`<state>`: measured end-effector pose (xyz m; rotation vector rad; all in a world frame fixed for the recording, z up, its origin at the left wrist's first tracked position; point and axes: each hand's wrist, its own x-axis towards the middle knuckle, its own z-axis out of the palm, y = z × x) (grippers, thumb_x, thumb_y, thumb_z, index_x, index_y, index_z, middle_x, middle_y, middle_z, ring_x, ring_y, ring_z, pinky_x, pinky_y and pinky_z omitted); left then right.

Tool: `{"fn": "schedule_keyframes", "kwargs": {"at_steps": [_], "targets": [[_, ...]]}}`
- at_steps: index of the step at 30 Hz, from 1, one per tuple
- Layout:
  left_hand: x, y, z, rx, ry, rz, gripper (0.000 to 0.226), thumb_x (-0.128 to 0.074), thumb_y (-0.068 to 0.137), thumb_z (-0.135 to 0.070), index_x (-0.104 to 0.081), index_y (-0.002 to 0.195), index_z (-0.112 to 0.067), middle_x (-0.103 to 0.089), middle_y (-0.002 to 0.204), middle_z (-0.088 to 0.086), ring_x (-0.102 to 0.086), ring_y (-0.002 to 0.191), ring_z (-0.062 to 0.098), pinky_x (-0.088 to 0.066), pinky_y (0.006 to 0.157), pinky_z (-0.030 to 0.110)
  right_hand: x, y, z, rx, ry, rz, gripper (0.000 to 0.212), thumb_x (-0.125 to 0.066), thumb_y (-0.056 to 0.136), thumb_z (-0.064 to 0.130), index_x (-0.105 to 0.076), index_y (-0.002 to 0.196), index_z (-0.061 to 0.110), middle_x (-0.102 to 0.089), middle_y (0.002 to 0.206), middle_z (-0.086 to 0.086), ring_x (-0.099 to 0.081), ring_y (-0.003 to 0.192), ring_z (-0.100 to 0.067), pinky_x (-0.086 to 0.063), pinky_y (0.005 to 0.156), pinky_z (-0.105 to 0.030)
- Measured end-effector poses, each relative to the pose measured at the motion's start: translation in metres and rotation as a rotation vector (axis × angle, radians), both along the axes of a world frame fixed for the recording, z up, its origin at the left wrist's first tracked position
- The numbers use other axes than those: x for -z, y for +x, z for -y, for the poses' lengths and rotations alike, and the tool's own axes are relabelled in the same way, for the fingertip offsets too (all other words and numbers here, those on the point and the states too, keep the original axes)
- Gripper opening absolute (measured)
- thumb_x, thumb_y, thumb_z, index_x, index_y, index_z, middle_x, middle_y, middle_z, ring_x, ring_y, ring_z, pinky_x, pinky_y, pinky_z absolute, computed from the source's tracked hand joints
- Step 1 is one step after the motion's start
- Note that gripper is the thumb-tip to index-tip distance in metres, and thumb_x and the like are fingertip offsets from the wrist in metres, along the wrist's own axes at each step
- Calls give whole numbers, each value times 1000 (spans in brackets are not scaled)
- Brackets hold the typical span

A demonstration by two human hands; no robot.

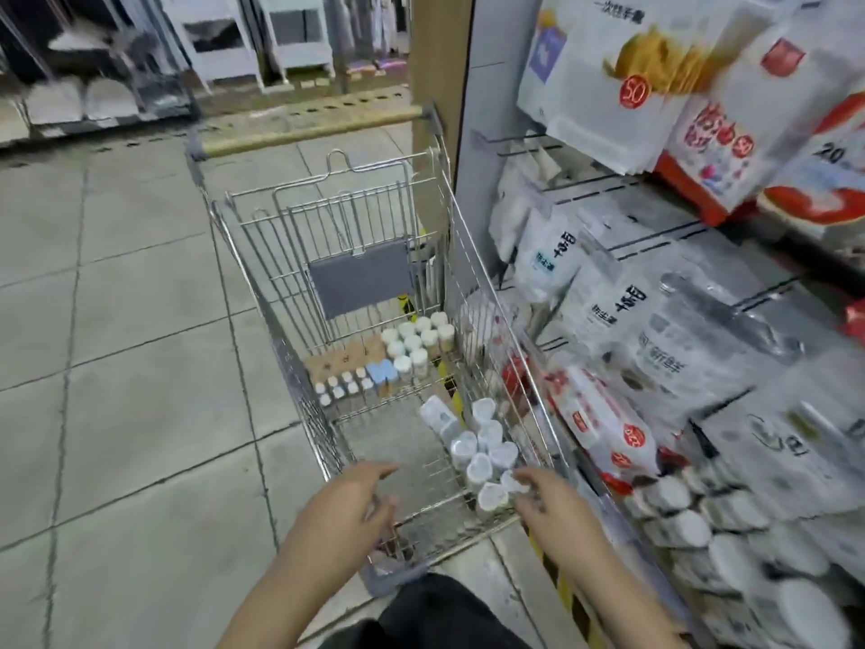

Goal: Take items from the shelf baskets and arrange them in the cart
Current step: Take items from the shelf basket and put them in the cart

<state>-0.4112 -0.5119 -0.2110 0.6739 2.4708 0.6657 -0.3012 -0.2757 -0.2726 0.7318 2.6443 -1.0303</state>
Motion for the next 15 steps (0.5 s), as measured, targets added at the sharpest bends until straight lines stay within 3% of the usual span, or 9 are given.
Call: {"fn": "schedule_keyframes", "kwargs": {"at_steps": [4, 10, 15], "targets": [[31, -56, -2, 39, -55, 44, 40, -48, 98, -29, -44, 138, -29, -53, 132, -12, -51, 104, -4, -35, 89, 11, 34, -57, -6, -2, 17, 134, 32, -52, 93, 21, -56, 124, 13, -61, 121, -5, -57, 109, -19, -44, 88, -29], [109, -139, -21, 146, -196, 157, 40, -49, 98, -26, -47, 137, -19, -53, 135, -3, -54, 115, 9, -40, 96, 20, 88, -103, -15, 40, 69, 319, 32, -51, 92, 21, -53, 123, 14, -60, 118, -9, -56, 108, -25, -47, 85, -33], [187, -196, -56, 236, -293, 346, 32, -47, 96, -24, -53, 127, -16, -60, 123, 1, -57, 108, 15, -45, 84, 23, 127, -132, -17, 180, 77, 384, 35, -49, 96, 27, -49, 129, 15, -59, 123, -8, -58, 110, -25, -46, 84, -32]]}}
